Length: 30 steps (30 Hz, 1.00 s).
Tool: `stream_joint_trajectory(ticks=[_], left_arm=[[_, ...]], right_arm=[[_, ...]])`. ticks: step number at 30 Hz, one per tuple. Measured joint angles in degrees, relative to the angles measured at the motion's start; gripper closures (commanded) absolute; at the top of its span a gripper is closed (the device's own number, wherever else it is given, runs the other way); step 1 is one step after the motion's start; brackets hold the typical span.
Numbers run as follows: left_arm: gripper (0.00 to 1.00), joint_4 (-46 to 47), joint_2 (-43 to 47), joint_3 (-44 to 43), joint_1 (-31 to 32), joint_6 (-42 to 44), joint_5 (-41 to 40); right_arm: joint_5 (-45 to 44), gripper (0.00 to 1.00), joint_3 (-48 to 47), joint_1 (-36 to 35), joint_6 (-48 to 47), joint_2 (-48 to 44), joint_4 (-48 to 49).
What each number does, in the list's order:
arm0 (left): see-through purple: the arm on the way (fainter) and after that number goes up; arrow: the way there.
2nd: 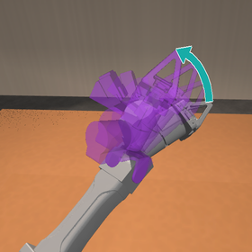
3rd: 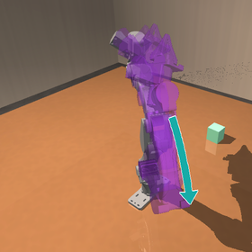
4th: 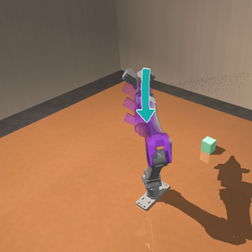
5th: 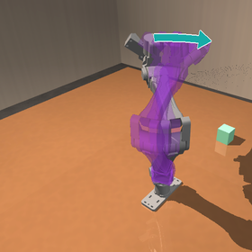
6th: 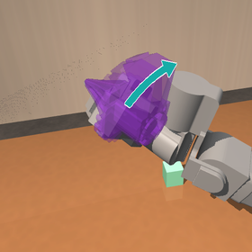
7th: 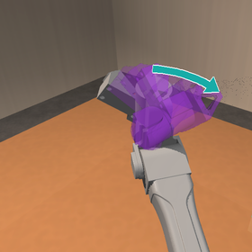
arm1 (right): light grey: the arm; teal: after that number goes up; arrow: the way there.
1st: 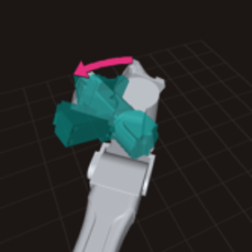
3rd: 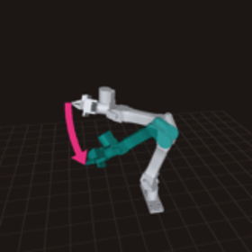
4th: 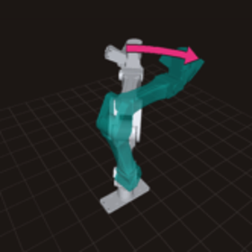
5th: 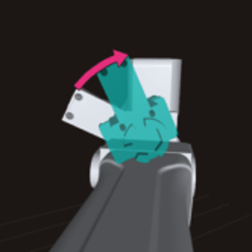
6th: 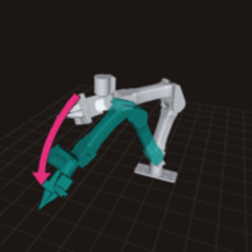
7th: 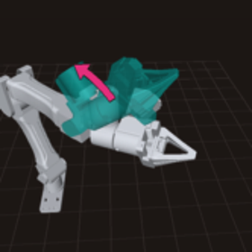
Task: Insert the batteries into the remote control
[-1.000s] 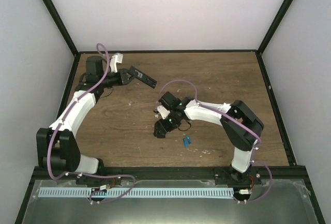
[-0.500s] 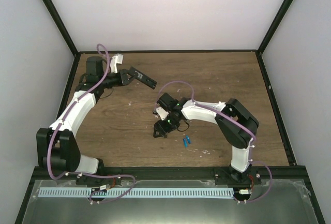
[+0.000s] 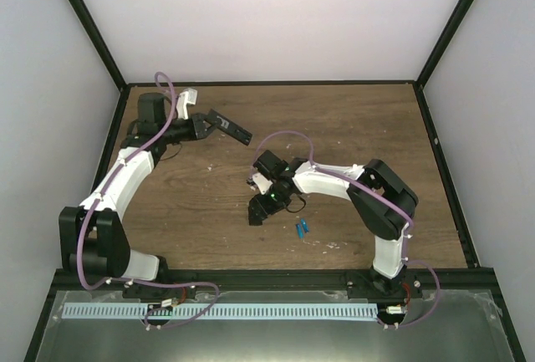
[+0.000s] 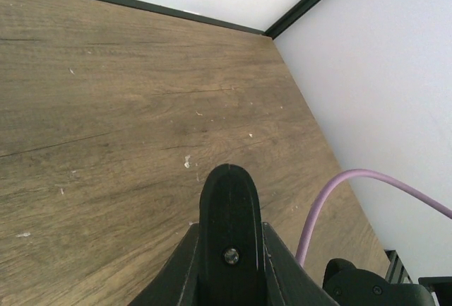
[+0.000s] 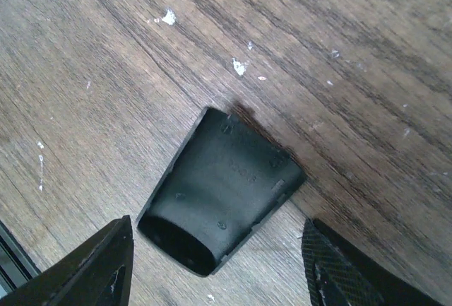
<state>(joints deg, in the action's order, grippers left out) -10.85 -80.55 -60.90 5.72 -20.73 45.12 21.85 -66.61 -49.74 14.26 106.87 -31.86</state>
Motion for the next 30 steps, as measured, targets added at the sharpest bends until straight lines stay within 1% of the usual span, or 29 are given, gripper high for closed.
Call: stream_joint_trajectory(ticks=[10, 22, 30], left_arm=[[1.0, 0.0, 0.0, 0.0, -0.3, 0.0, 0.1], [1.0, 0.0, 0.0, 0.0, -0.4, 0.0, 0.1], [1.0, 0.0, 0.0, 0.0, -0.4, 0.0, 0.1]], right_arm=[[-2.3, 0.41, 0.0, -0.3, -0.3, -1.4, -0.1], [-1.4, 0.4, -1.2, -2.9, -0.7, -1.9, -0.2], [-0.8, 0.4, -1.3, -3.1, -0.7, -1.0, -0.2]])
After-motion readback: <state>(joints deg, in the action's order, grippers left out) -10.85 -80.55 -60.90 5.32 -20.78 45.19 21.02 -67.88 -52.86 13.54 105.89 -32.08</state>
